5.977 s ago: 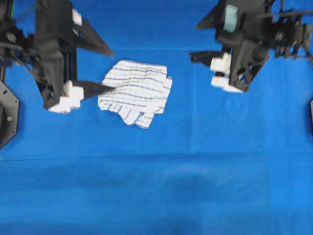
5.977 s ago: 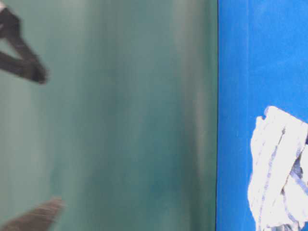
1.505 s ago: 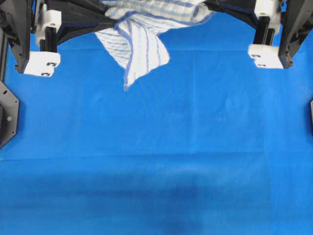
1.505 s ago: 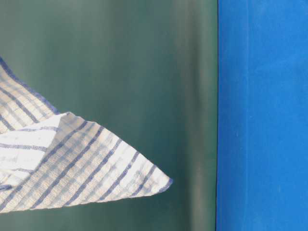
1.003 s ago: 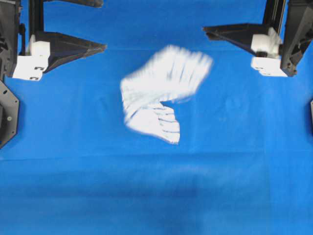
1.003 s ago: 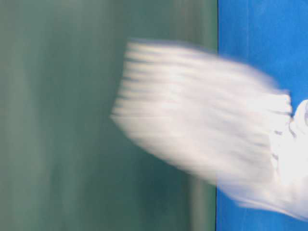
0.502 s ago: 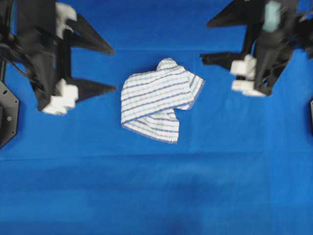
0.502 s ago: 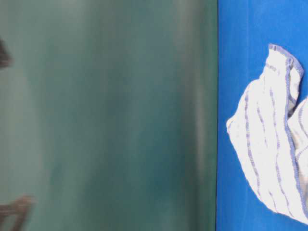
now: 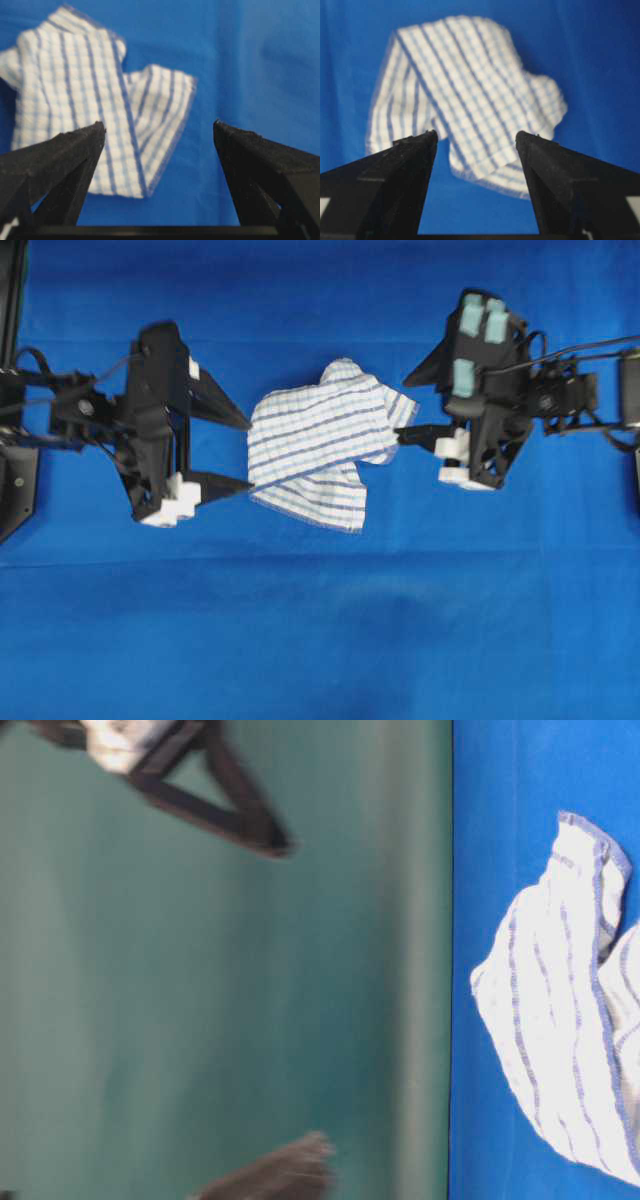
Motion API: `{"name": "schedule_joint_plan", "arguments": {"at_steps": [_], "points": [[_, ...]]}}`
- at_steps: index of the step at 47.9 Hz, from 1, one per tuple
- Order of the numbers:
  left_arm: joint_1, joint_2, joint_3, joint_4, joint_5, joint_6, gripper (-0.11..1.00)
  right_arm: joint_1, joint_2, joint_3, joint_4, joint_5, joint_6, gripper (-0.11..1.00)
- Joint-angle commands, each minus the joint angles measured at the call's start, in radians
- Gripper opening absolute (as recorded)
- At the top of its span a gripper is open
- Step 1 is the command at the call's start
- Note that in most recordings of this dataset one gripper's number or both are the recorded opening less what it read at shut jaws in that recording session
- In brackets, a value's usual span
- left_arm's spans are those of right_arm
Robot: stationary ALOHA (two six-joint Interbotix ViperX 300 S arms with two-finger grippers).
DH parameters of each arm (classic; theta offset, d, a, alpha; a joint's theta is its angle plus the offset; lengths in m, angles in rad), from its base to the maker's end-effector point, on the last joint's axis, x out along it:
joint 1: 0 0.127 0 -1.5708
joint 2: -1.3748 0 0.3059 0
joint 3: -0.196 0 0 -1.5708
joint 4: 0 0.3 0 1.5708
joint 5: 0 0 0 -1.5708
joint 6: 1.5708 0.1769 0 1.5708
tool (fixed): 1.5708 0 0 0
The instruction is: Lift the towel with both arms.
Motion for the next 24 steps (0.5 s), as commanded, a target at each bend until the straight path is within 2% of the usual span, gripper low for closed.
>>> {"name": "schedule_joint_plan", "arguments": {"at_steps": [1, 12, 24], "points": [[-0.014, 0.034, 0.021, -0.002, -0.078, 0.0, 0.93, -0.009, 0.023, 0.011, -0.003, -0.051, 0.012, 0.65], [-0.054, 0.181, 0.067, -0.002, -0.21, 0.0, 0.93, -0.012, 0.167, 0.054, -0.003, -0.169, 0.051, 0.65], [-0.072, 0.371, 0.037, -0.002, -0.293, 0.0, 0.93, -0.029, 0.316, 0.055, -0.002, -0.245, 0.08, 0.65]]}}
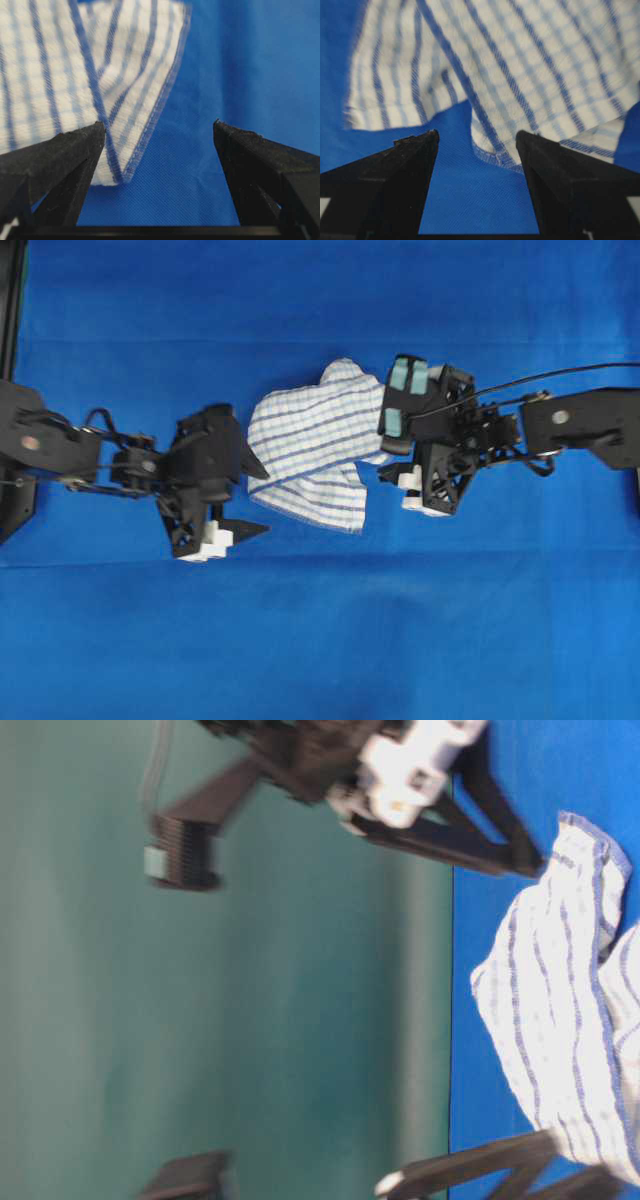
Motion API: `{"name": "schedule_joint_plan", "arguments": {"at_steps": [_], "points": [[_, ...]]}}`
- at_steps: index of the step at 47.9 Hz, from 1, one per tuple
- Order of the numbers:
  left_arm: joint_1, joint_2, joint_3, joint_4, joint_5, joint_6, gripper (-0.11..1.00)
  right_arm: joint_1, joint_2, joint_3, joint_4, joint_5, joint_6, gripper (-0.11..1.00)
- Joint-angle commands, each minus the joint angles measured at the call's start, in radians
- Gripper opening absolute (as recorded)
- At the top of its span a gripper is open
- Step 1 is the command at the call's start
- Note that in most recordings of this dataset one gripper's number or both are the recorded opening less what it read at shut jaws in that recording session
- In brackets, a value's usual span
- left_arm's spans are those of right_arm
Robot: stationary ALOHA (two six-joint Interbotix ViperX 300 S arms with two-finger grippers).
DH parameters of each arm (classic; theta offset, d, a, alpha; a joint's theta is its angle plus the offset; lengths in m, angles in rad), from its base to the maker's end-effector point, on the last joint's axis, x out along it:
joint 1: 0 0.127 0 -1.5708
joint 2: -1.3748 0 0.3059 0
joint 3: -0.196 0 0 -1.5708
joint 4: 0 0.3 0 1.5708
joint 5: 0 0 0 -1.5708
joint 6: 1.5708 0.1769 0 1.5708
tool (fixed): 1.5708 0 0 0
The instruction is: Lift the towel with both arms.
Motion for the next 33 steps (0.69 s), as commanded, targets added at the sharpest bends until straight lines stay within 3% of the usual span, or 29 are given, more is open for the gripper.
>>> {"name": "schedule_joint_plan", "arguments": {"at_steps": [1, 15, 26, 29, 33], "points": [[-0.002, 0.048, -0.029, -0.002, -0.025, 0.0, 0.93, -0.012, 0.02, -0.012, 0.0, -0.028, 0.002, 0.65], [0.006, 0.176, -0.048, -0.003, -0.081, 0.002, 0.93, -0.052, 0.121, -0.014, 0.0, -0.103, 0.002, 0.65], [0.031, 0.192, -0.046, -0.003, -0.08, 0.002, 0.91, -0.054, 0.129, -0.018, 0.0, -0.104, 0.002, 0.65], [0.041, 0.19, -0.043, -0.003, -0.074, 0.002, 0.87, -0.054, 0.129, -0.017, 0.0, -0.104, 0.002, 0.64], [0.051, 0.189, -0.04, -0.003, -0.057, 0.0, 0.72, -0.054, 0.129, -0.018, 0.0, -0.104, 0.002, 0.57]]}}
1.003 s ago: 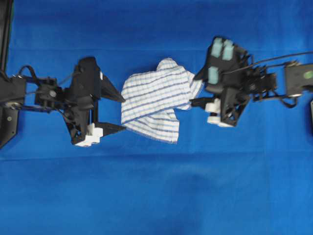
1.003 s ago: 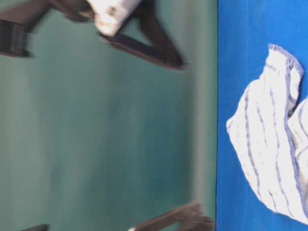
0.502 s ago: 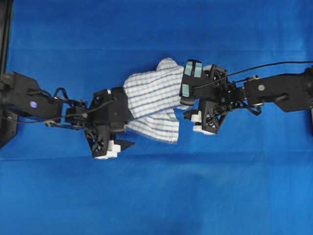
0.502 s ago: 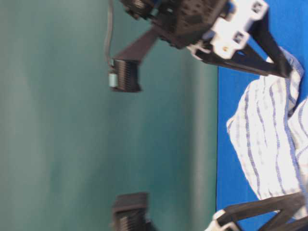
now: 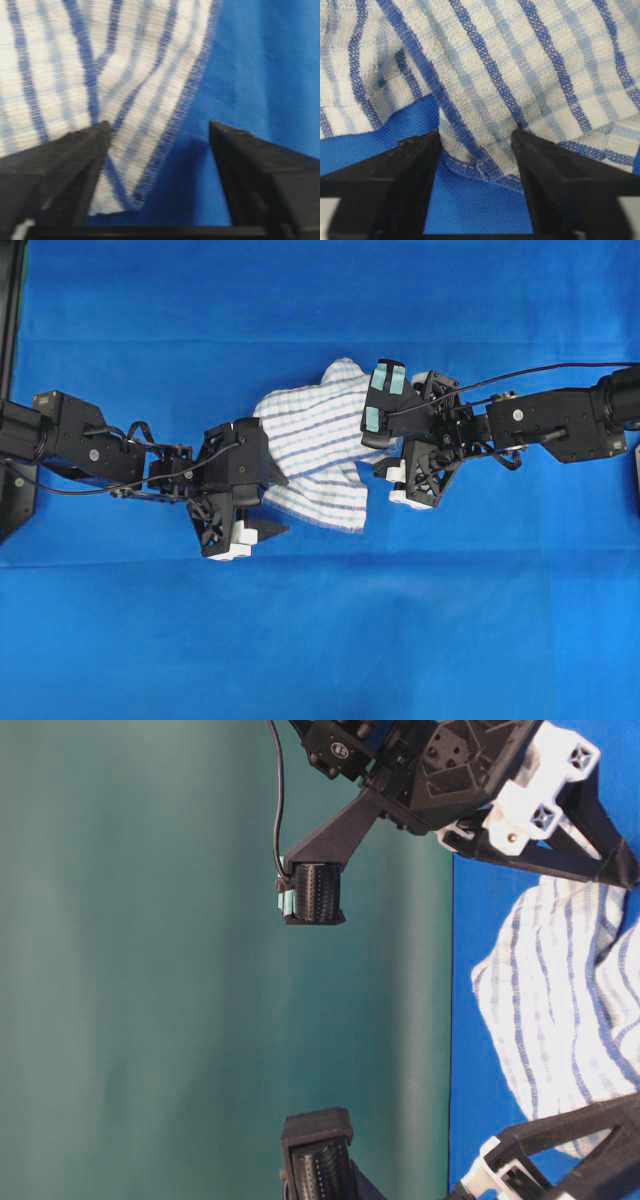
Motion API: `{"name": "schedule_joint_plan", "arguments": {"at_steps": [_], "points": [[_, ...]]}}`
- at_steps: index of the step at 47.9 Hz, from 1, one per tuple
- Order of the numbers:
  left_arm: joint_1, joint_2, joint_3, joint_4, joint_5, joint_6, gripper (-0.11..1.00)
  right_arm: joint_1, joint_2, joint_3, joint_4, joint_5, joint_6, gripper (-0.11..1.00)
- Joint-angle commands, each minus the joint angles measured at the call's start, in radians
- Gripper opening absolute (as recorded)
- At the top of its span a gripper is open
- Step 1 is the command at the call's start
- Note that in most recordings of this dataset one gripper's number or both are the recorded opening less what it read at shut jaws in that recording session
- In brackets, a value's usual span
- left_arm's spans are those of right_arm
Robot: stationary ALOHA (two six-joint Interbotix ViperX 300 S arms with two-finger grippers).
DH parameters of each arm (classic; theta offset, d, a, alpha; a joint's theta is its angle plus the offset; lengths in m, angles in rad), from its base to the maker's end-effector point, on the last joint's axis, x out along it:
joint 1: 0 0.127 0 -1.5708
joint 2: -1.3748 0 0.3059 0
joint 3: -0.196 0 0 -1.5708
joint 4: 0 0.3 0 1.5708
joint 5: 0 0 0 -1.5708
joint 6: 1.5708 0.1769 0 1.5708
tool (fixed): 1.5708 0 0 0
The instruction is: Lift the towel with both arms.
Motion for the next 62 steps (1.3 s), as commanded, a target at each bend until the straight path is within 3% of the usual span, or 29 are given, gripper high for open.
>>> {"name": "schedule_joint_plan", "arguments": {"at_steps": [1, 9, 13, 26, 36, 45, 62], "points": [[0.015, -0.011, -0.003, -0.002, 0.015, -0.002, 0.67, -0.002, -0.015, -0.015, 0.0, -0.006, 0.002, 0.54], [0.023, -0.012, -0.003, -0.002, 0.054, 0.0, 0.18, -0.002, -0.014, -0.015, 0.0, -0.005, 0.0, 0.1], [0.025, -0.014, -0.006, -0.002, 0.069, 0.0, 0.03, -0.002, -0.015, -0.017, 0.0, -0.003, 0.0, 0.05], [0.025, -0.051, -0.014, -0.002, 0.1, 0.0, 0.03, -0.002, -0.031, -0.017, 0.0, -0.003, 0.002, 0.05], [0.025, -0.193, -0.055, -0.003, 0.236, -0.031, 0.03, 0.002, -0.117, -0.018, 0.015, 0.029, 0.005, 0.05], [0.025, -0.35, -0.112, -0.003, 0.41, -0.061, 0.03, 0.009, -0.268, -0.051, 0.02, 0.16, 0.003, 0.05], [0.032, -0.571, -0.25, 0.0, 0.664, -0.055, 0.03, 0.014, -0.482, -0.199, 0.012, 0.43, -0.021, 0.05]]}}
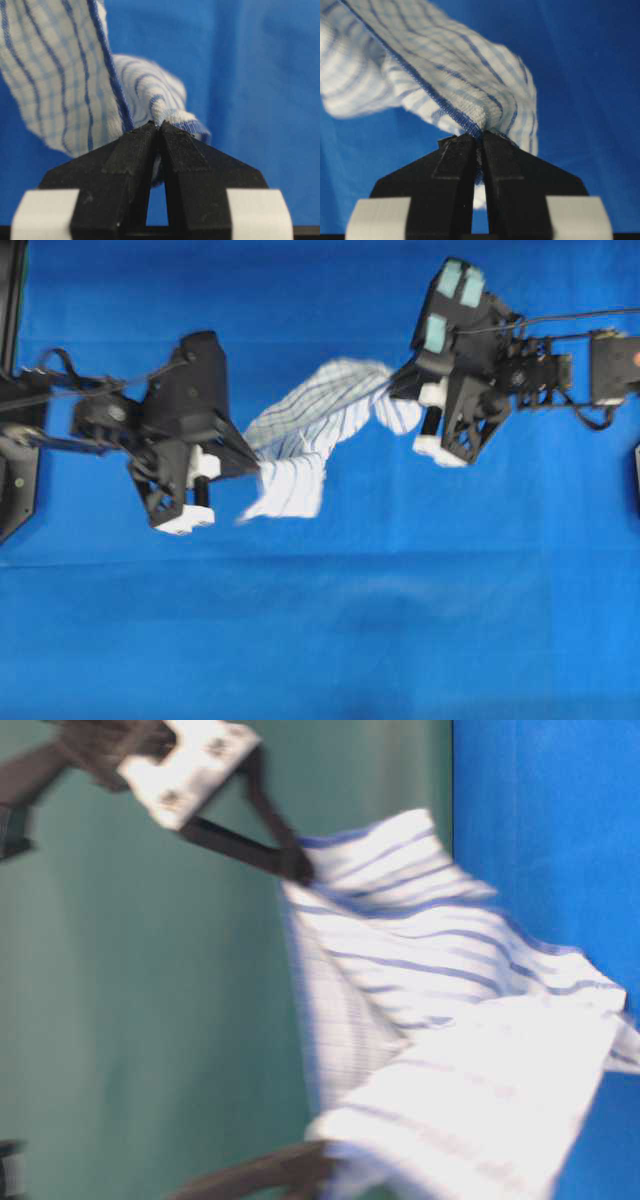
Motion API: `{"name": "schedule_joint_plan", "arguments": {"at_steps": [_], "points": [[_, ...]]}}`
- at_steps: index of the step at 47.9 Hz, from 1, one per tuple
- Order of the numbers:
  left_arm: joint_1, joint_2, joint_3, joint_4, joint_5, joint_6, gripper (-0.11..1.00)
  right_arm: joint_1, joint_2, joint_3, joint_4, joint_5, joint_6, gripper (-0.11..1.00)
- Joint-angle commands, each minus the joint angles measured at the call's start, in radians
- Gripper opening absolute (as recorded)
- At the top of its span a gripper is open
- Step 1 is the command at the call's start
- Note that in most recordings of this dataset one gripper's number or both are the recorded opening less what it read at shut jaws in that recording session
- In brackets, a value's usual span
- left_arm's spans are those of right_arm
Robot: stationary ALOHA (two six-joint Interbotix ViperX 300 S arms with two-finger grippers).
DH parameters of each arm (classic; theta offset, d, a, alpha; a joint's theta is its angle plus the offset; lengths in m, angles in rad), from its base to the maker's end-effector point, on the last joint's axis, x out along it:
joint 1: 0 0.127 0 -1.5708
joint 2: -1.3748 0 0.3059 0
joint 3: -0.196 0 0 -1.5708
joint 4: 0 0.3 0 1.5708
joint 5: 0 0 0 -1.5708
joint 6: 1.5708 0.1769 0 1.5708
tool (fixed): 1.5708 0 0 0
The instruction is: Lift the towel with both arms.
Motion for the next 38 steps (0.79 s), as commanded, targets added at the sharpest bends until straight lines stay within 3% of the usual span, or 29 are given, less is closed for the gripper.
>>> {"name": "schedule_joint_plan", "arguments": {"at_steps": [1, 11, 26, 38], "points": [[0.011, -0.057, -0.066, 0.002, 0.064, 0.003, 0.03, 0.003, -0.06, -0.066, -0.006, 0.06, -0.008, 0.05], [0.067, -0.118, -0.176, 0.003, 0.212, 0.011, 0.03, 0.003, -0.126, -0.183, -0.006, 0.17, -0.075, 0.05], [0.109, -0.167, -0.341, 0.005, 0.307, 0.029, 0.03, 0.011, -0.146, -0.393, -0.005, 0.314, -0.149, 0.05], [0.115, -0.169, -0.456, 0.006, 0.371, 0.058, 0.03, 0.041, -0.146, -0.489, -0.005, 0.344, -0.167, 0.05]]}}
